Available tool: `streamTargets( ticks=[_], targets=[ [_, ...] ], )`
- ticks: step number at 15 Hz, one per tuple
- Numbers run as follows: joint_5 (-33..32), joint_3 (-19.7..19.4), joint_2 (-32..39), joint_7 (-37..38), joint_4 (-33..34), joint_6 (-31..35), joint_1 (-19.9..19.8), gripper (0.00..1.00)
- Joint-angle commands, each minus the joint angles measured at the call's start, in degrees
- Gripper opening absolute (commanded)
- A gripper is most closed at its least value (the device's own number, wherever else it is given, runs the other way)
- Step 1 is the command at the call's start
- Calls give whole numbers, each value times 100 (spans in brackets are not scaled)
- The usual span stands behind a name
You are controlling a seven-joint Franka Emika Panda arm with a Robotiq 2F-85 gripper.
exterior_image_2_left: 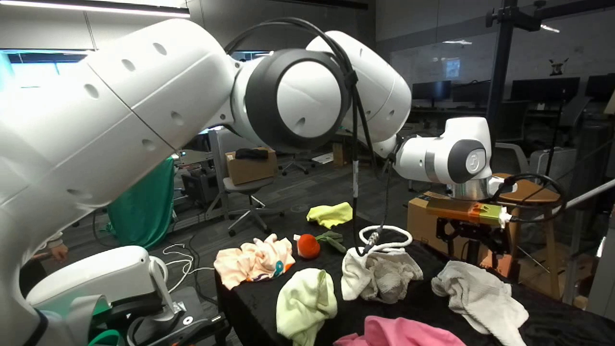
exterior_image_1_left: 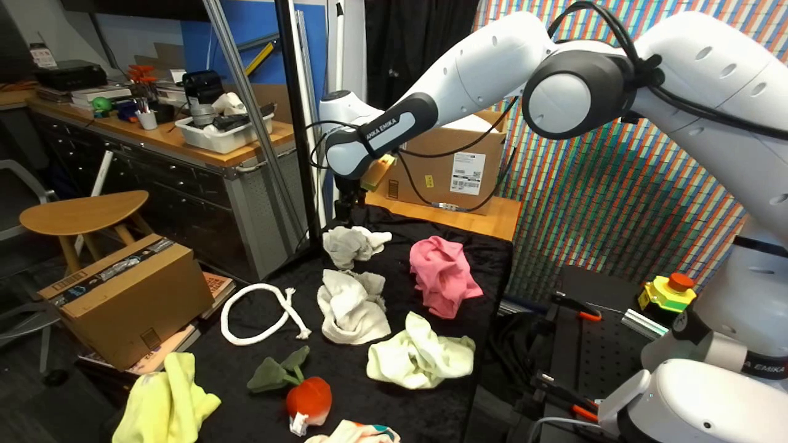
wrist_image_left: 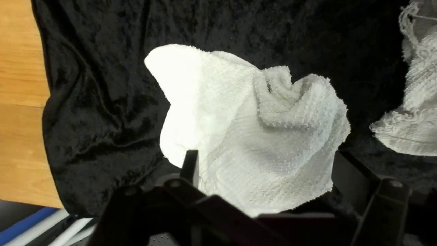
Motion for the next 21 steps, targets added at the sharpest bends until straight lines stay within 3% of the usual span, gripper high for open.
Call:
streamTargets(
  ticks=[1, 8, 20, 21],
  targets=[
    [67, -117, 603, 455, 889, -435, 76, 100],
    [507, 296, 1146, -40, 1638, -1081, -203, 100],
    [324, -151, 1849, 887, 2455, -892, -24, 100],
    [326, -155, 1870, 880, 2475, -920, -35, 75]
  ],
)
